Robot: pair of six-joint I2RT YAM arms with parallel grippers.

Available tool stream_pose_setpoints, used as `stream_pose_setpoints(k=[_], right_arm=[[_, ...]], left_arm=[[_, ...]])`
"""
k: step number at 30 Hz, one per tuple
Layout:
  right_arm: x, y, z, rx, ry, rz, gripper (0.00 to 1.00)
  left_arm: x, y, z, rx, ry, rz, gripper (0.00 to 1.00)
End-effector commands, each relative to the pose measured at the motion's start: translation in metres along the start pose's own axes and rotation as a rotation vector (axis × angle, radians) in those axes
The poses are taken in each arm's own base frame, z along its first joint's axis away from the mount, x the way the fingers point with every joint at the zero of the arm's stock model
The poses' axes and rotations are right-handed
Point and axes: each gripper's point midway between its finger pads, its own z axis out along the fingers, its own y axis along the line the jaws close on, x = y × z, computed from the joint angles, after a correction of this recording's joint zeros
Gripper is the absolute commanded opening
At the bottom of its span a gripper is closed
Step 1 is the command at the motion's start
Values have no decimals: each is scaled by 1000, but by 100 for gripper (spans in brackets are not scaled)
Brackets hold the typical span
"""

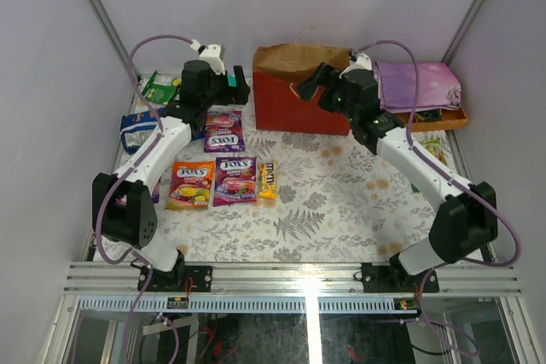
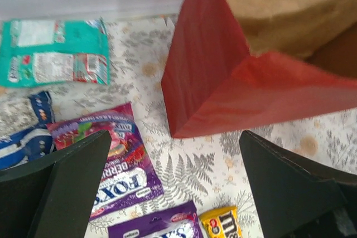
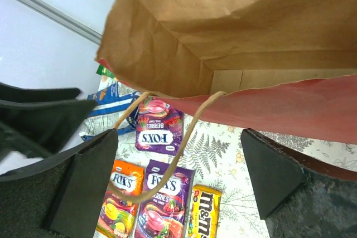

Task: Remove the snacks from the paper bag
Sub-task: Adjust the paper bag at the center of the board.

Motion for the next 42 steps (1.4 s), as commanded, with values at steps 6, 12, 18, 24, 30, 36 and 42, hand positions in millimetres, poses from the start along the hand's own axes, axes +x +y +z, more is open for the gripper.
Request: stream_pose_setpoints(k=[6,12,18,24,30,36,42], right_arm=[[-60,4,-50,90,-160,-97,99],[-64,-43,-74,165,-313,-43,98],[-26,-94,-62,180,-334,-151,97],[8,-123,-33,74,-244,-355,97],[14,-137,-11,25,-165,-476,97],[17,-159,12,-31,-99,-521,95],[21,-187,30,-17,-61,-502,95]], left_arm=[[47,-17,11,171,19,106,100],[62,-23,18,206,-8,174,100],[76,-21,38,221,-24,187,96],[84,-22,54,234,-41,173,94],[96,-24,72,236,-22,168,91],[105,-27,87,240,-2,172,90],[107,-26,93,241,7,179,88]])
